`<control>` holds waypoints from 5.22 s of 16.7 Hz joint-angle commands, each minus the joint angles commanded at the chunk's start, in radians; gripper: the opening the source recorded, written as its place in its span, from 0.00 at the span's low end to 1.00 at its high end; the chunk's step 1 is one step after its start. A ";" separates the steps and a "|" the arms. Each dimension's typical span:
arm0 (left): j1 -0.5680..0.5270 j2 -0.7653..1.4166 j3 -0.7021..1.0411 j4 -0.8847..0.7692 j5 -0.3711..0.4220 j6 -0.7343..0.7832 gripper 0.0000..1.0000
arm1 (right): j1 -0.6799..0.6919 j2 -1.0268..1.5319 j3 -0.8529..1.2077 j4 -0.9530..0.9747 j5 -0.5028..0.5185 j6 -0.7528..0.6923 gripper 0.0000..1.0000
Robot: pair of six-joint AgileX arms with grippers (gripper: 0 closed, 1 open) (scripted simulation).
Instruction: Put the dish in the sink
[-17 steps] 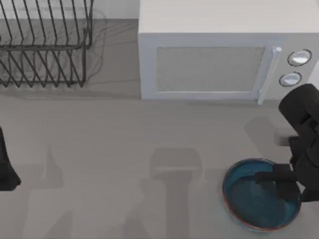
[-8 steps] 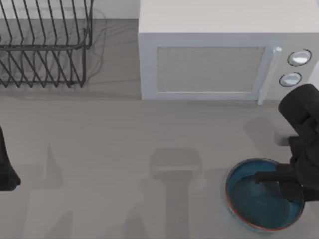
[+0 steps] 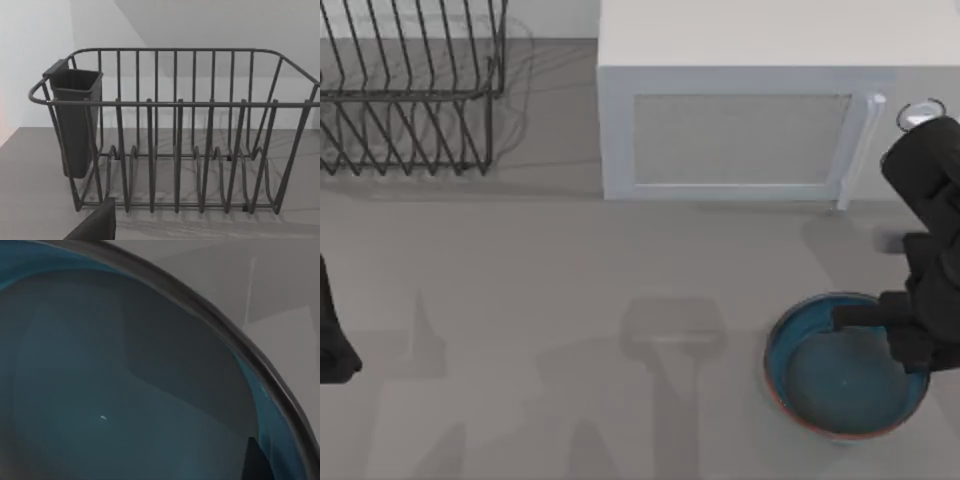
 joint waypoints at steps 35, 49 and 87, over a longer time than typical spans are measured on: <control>0.000 0.000 0.000 0.000 0.000 0.000 1.00 | -0.777 -0.086 -0.149 1.409 -0.478 -0.351 0.00; 0.000 0.000 0.000 0.000 0.000 0.000 1.00 | -0.911 -0.105 -0.382 1.846 -0.503 -0.388 0.00; 0.000 0.000 0.000 0.000 0.000 0.000 1.00 | -0.917 0.612 -0.491 2.674 -0.493 -0.392 1.00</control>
